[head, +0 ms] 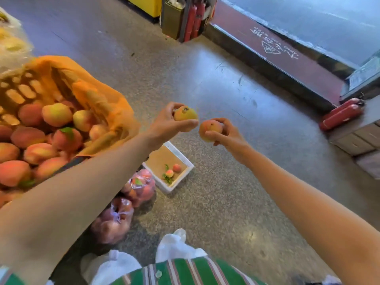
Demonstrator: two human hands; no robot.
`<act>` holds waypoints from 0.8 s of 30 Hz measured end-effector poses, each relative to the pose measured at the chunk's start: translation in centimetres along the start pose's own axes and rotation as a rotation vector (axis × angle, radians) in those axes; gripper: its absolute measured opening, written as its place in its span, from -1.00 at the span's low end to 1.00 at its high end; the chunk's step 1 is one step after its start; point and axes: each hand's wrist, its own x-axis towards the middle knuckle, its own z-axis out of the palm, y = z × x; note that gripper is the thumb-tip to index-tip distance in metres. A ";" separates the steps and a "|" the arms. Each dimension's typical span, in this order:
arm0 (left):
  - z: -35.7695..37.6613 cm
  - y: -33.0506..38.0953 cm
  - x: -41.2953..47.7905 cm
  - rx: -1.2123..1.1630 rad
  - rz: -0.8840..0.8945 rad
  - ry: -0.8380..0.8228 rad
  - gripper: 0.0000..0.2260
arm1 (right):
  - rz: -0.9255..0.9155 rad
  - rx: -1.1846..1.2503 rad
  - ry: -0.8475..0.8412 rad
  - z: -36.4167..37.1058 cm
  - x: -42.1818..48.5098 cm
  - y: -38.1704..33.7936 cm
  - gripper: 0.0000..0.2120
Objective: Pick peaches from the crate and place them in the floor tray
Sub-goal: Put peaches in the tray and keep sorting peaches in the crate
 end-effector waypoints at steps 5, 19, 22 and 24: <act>5.7 -6.2 2.8 0.152 -0.154 0.100 -0.45 | 0.121 -0.043 0.023 -4.9 1.6 6.7 -0.60; 8.2 -32.7 15.2 0.570 -0.442 0.174 -0.52 | 0.284 -0.186 -0.032 -0.9 16.3 33.7 -0.41; 7.4 -41.4 19.1 0.619 -0.452 0.161 -0.51 | 0.278 -0.222 -0.048 1.9 21.2 41.8 -0.42; 6.6 -47.6 21.6 0.641 -0.483 0.147 -0.49 | 0.284 -0.235 -0.097 3.8 24.2 46.7 -0.45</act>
